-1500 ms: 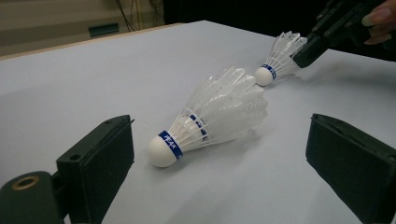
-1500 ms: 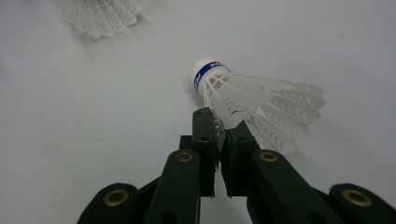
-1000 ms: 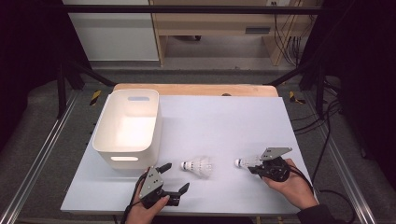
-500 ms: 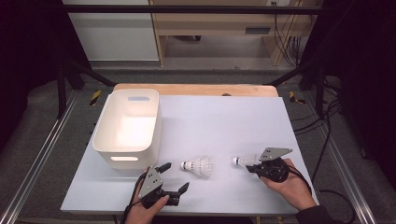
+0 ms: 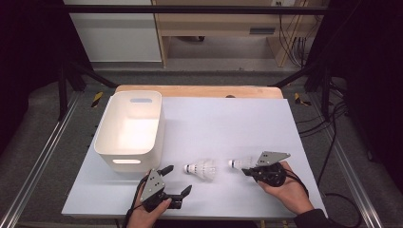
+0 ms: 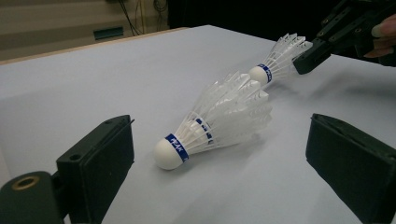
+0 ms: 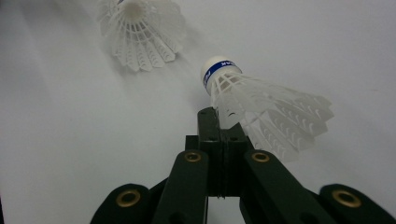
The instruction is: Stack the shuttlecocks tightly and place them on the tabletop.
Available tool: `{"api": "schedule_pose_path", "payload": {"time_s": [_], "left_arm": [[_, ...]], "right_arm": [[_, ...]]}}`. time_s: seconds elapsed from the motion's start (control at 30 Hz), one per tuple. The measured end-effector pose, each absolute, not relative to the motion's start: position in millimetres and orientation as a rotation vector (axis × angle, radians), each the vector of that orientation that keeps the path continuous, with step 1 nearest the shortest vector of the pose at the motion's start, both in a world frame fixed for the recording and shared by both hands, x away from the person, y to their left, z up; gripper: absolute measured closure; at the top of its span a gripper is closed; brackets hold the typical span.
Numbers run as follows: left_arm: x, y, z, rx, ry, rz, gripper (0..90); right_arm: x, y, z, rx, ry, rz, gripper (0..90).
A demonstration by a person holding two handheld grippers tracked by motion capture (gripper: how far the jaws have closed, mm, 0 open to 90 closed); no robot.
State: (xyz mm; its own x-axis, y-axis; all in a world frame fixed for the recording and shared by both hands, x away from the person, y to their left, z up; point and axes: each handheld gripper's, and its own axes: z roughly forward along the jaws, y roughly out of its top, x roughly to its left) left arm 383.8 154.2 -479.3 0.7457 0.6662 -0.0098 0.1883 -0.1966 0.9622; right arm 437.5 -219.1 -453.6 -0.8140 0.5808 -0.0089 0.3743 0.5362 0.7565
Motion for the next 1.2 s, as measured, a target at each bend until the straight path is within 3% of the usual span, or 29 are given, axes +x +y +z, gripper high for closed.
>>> {"api": "schedule_pose_path", "payload": {"time_s": [1.2], "left_arm": [[383, 155, -478, 1.731, 0.671, 0.487, 4.0]], "right_arm": [[420, -177, -448, 0.585, 2.590, 1.201, 89.8]]}}
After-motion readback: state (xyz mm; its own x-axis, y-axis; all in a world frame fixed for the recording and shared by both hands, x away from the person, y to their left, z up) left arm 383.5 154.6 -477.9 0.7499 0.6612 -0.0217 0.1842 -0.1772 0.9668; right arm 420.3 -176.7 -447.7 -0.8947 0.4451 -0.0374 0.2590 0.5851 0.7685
